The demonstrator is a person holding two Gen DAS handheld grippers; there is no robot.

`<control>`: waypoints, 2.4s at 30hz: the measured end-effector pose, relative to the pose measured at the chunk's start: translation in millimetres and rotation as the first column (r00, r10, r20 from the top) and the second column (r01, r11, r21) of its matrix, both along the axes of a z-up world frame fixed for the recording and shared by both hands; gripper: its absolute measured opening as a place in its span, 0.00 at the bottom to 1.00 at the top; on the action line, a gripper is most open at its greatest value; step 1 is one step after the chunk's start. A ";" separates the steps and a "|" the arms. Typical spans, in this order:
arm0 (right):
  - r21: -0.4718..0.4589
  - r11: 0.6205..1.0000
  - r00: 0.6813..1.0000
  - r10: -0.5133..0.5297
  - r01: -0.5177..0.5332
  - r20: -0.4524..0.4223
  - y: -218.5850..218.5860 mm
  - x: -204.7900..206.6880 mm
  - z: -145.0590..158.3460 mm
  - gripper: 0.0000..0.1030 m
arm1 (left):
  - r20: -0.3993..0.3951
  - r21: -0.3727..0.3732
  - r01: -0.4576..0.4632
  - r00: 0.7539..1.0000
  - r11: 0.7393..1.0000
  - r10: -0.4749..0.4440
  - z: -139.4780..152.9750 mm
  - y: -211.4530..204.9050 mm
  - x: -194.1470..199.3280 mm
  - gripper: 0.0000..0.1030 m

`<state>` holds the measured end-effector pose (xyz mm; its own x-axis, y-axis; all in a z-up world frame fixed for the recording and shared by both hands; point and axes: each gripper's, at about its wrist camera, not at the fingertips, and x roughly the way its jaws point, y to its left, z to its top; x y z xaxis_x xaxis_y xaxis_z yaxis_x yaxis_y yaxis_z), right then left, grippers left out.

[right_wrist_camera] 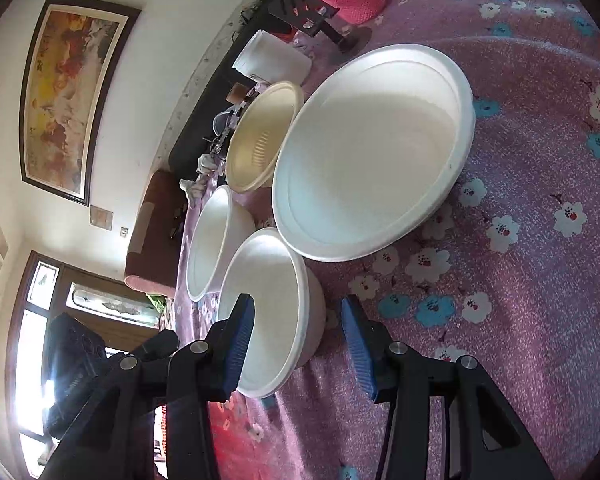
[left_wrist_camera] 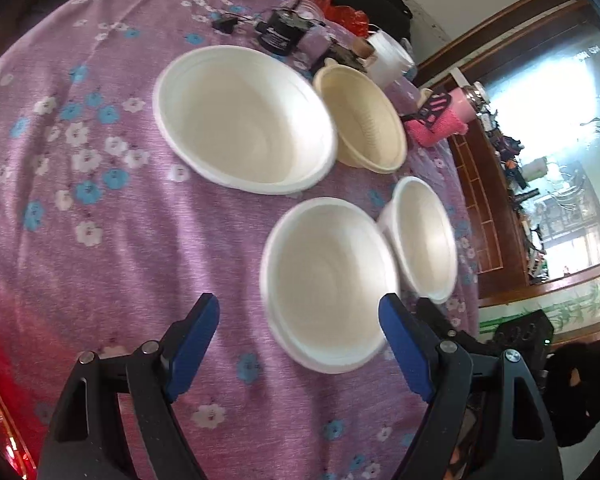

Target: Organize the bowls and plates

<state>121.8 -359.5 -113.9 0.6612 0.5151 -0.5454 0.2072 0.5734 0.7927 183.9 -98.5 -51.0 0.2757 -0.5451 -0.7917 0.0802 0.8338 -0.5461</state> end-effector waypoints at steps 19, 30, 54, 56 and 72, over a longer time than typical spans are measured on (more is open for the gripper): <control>-0.002 1.000 1.000 0.003 -0.003 -0.015 1.5 10.4 -4.8 0.48 | -0.011 -0.002 0.010 1.000 1.000 -0.010 -13.6 -15.4 14.1 0.67; 0.011 1.000 1.000 0.004 -0.003 -0.028 2.3 16.9 -10.2 0.41 | -0.010 0.005 0.022 1.000 1.000 -0.022 -17.8 -15.1 14.7 0.58; -0.003 1.000 0.999 -0.005 0.005 -0.051 6.6 23.6 -15.1 0.08 | 0.012 0.051 0.019 1.000 0.999 -0.020 -20.9 -12.1 16.0 0.14; -0.007 1.000 0.999 -0.004 0.004 -0.049 6.7 23.9 -14.7 0.08 | 0.016 0.069 0.015 1.000 0.997 -0.017 -21.4 -11.3 16.2 0.10; -0.040 0.999 0.999 0.035 -0.035 -0.015 27.8 14.9 5.0 0.08 | 0.031 0.075 -0.016 0.999 0.997 0.013 -12.9 16.4 -3.2 0.07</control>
